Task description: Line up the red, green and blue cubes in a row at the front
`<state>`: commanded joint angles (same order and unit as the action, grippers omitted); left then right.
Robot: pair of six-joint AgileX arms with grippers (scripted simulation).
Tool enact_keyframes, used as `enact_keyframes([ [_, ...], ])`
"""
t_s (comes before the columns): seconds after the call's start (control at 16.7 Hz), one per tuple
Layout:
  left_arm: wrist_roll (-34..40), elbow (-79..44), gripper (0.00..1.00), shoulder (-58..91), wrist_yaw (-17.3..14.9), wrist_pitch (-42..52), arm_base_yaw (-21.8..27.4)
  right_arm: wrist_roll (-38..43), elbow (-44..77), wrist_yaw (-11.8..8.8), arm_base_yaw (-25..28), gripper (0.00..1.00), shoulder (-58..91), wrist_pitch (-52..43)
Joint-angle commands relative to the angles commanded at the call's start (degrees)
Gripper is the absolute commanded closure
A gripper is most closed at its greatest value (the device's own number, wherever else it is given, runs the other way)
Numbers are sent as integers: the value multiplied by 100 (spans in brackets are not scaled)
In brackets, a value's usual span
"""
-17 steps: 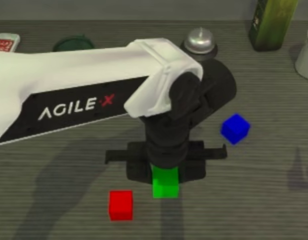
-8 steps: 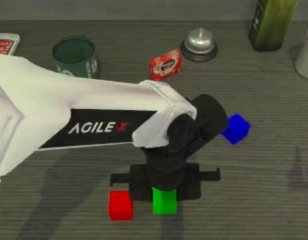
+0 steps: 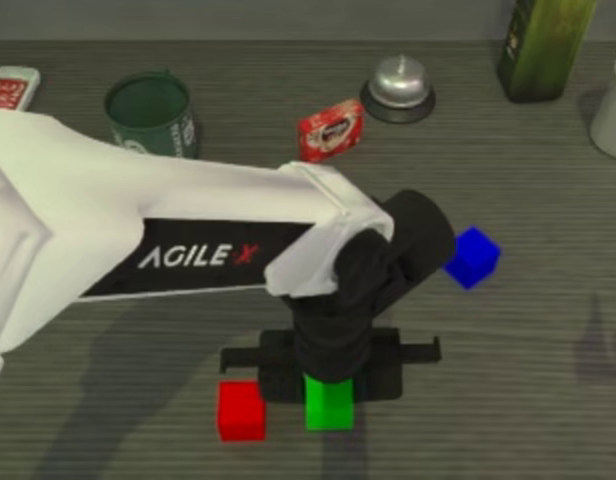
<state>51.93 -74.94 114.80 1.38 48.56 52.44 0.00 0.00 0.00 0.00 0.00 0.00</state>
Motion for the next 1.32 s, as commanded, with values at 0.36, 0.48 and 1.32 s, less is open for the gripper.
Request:
enact_keyframes([
  [0.36,0,0,17,0,0,0,0,0,0,0,0,0,0,0],
  [0.48,0,0,2,0,0,0,0,0,0,0,0,0,0,0],
  [1.32,33,-406,0,-202,1,626,-32,0,0,0,0,0,0,0],
])
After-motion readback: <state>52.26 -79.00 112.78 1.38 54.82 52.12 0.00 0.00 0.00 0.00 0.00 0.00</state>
